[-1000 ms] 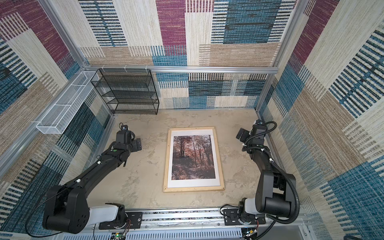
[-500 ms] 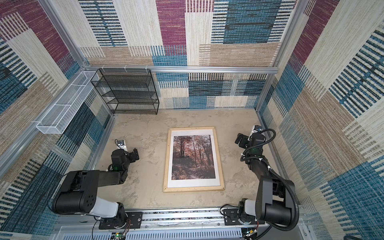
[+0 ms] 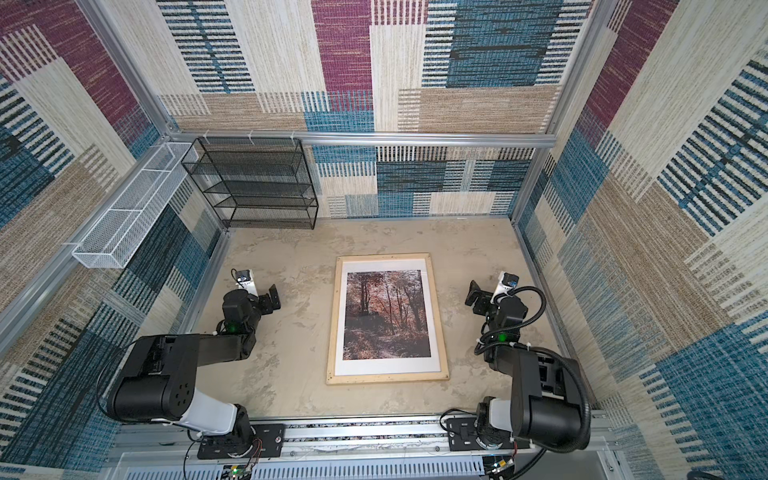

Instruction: Put the photo into the frame

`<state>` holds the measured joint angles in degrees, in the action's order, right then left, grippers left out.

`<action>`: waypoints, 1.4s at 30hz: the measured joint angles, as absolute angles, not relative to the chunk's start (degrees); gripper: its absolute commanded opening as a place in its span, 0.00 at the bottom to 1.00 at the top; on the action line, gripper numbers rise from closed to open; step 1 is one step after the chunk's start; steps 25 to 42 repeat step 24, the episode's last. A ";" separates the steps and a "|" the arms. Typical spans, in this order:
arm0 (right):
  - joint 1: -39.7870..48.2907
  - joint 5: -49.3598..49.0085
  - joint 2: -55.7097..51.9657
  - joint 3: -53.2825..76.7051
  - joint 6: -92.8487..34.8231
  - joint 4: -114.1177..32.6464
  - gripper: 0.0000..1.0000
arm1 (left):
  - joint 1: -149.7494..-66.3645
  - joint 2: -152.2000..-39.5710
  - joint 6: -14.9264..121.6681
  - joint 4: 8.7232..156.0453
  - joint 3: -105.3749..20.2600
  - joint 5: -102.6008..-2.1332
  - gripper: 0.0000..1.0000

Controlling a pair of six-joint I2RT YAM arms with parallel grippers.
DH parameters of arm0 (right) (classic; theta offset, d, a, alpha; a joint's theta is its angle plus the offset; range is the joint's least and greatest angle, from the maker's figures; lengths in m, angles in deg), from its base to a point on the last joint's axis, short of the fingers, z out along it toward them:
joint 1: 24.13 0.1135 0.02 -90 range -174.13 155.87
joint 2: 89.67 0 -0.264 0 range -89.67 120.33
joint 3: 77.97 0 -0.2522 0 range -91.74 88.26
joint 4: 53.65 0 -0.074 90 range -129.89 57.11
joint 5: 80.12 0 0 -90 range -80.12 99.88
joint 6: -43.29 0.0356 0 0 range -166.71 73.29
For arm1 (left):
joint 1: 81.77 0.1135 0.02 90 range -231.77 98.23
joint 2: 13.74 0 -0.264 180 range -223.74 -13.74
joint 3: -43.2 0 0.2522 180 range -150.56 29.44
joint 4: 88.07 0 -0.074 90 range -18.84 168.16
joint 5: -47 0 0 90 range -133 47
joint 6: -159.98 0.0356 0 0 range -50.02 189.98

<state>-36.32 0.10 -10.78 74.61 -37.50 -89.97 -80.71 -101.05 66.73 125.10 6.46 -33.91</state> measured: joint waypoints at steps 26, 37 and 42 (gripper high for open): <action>-25.83 3.79 -1.25 75.34 -48.47 -109.82 1.00 | -80.77 -101.12 66.73 125.06 6.33 -33.85 0.99; -25.83 3.79 -1.25 75.34 -48.47 -109.82 1.00 | -80.77 -101.12 66.73 125.06 6.33 -33.85 0.99; -25.83 3.79 -1.25 75.34 -48.47 -109.82 1.00 | -80.77 -101.12 66.73 125.06 6.33 -33.85 0.99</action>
